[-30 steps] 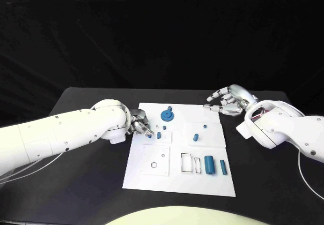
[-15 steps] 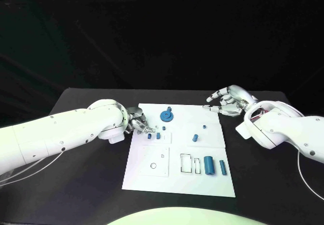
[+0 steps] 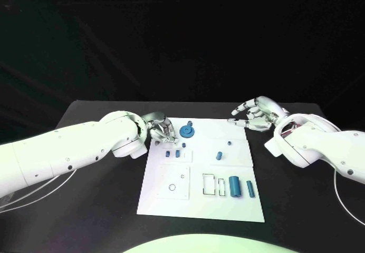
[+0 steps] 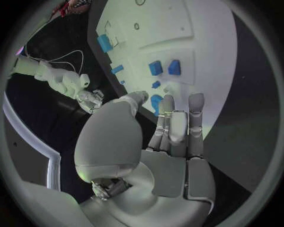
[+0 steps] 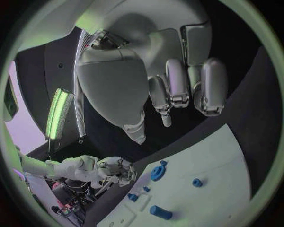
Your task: Assemble the parts on the task board
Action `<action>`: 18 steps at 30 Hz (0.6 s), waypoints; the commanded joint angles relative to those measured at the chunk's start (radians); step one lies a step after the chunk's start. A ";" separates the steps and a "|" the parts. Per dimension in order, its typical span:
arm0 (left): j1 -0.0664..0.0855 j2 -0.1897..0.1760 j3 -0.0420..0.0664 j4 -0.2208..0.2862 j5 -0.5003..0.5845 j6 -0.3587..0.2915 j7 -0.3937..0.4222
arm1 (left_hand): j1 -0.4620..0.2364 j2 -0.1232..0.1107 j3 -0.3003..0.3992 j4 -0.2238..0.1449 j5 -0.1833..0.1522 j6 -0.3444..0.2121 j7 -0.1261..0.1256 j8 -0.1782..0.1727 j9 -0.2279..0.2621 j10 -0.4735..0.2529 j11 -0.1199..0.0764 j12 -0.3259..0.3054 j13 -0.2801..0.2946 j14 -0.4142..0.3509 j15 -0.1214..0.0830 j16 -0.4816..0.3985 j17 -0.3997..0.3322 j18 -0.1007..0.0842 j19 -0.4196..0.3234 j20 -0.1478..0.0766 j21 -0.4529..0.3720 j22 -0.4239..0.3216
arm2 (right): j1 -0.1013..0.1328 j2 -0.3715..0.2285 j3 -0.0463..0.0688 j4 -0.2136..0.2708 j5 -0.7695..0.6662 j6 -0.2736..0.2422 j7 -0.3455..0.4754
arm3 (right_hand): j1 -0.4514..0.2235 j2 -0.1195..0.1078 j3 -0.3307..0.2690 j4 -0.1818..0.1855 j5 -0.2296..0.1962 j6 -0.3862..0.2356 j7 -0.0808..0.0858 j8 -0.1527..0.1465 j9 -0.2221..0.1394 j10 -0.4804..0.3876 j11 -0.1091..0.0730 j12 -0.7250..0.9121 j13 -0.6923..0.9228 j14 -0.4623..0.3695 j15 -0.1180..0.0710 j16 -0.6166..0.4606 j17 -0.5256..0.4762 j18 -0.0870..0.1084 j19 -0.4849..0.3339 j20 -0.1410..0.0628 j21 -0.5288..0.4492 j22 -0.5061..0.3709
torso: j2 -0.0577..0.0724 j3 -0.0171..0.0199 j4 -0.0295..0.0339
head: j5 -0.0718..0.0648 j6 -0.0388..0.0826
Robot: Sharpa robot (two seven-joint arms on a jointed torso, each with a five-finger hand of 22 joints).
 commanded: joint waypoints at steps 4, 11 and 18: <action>-0.001 0.029 -0.013 -0.007 -0.116 -0.100 0.259 | 0.068 -0.032 0.040 -0.022 -0.008 -0.048 0.016 -0.040 -0.058 -0.093 0.026 -0.092 -0.082 -0.123 0.024 -0.082 -0.158 0.020 -0.045 0.023 -0.041 -0.030 | 0.000 -0.001 0.000 0.000 -0.005 -0.001 0.015 | -0.002 0.008 0.002 -0.001 0.004 -0.009 0.000 0.002 -0.002 -0.006 -0.003 -0.007 0.068 0.086 -0.007 -0.005 0.170 -0.003 0.021 -0.008 -0.006 0.144 | 0.000 -0.0017 0.0006 | -0.003 0.001; -0.006 0.071 -0.037 -0.051 -0.312 -0.071 0.294 | 0.086 -0.052 0.025 -0.037 -0.020 -0.036 0.016 -0.061 -0.123 -0.129 0.037 -0.184 -0.178 -0.194 0.035 -0.111 -0.263 0.021 -0.067 0.035 -0.054 -0.033 | 0.000 -0.002 0.000 0.002 -0.005 0.000 0.015 | -0.002 0.008 0.003 -0.002 0.005 -0.009 0.000 0.002 -0.002 -0.006 -0.003 -0.008 0.068 0.086 -0.007 -0.005 0.170 -0.003 0.021 -0.008 -0.006 0.144 | 0.000 -0.0012 0.0009 | -0.004 0.000; -0.010 0.102 -0.043 -0.087 -0.405 -0.031 0.274 | 0.084 -0.052 0.002 -0.035 -0.023 -0.006 0.010 -0.073 -0.155 -0.118 0.036 -0.200 -0.208 -0.171 0.034 -0.076 -0.252 0.022 -0.063 0.037 -0.050 -0.030 | 0.000 -0.001 0.000 0.003 -0.005 0.001 0.015 | -0.002 0.008 0.003 -0.002 0.005 -0.009 0.000 0.002 -0.002 -0.006 -0.003 -0.008 0.068 0.086 -0.007 -0.005 0.170 -0.003 0.021 -0.008 -0.006 0.144 | 0.001 -0.0015 -0.0005 | -0.005 0.000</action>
